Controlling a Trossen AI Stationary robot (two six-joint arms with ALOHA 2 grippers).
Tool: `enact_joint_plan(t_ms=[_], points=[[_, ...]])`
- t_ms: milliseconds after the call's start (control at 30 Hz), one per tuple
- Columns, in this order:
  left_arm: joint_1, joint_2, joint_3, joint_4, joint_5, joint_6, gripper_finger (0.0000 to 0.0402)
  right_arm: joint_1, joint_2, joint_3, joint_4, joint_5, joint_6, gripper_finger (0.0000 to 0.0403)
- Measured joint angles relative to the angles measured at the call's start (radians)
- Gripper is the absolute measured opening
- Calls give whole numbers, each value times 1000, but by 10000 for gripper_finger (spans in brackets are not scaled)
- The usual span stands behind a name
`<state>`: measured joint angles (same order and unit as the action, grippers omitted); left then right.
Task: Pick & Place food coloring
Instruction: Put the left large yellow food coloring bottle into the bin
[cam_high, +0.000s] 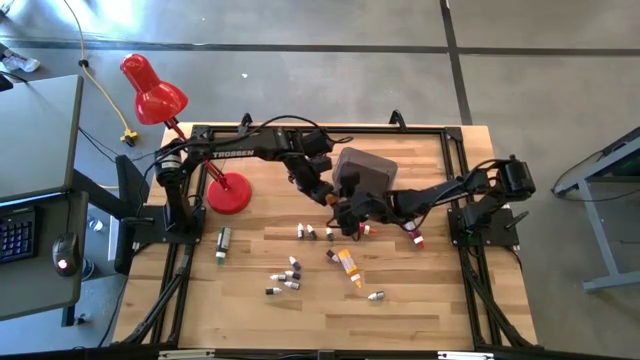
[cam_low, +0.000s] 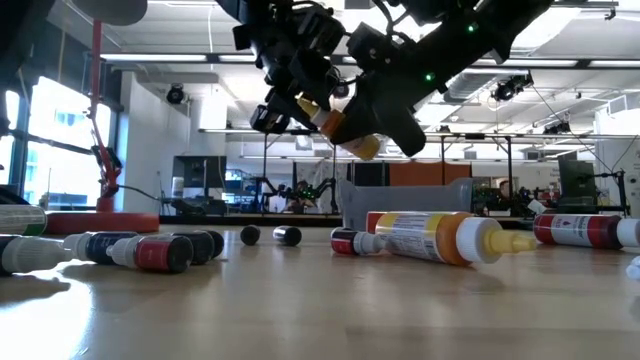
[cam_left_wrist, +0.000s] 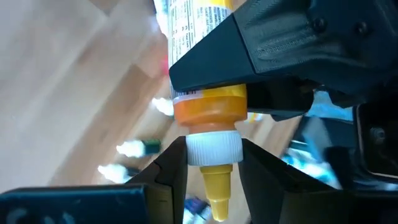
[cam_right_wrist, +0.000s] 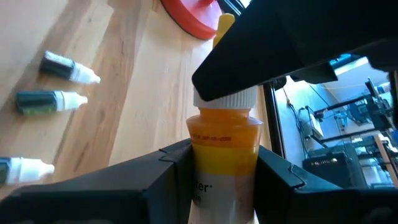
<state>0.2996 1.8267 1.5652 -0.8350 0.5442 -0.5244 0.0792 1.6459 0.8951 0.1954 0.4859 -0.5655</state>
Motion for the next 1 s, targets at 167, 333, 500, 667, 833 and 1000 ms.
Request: enact_joint_plan(t_ms=[167, 333, 500, 667, 833, 1000], points=[[-7, 0, 0, 13, -80, 50, 111, 0, 2, -2, -8, 15, 0, 115], [-6, 0, 0, 29, -86, 75, 111, 0, 2, -2, -25, 42, 0, 115], [-6, 0, 0, 40, -83, 42, 111, 2, 2, -1, -35, 82, 1, 115], [-5, 0, 0, 40, -77, 66, 133, 3, 2, 0, -42, 102, 0, 115], [-4, 0, 2, 39, -99, 99, 188, 3, 5, -2, -64, 119, 2, 115], [-4, 0, 2, 77, -79, 135, 228, -5, 4, -2, -74, 204, 35, 115]])
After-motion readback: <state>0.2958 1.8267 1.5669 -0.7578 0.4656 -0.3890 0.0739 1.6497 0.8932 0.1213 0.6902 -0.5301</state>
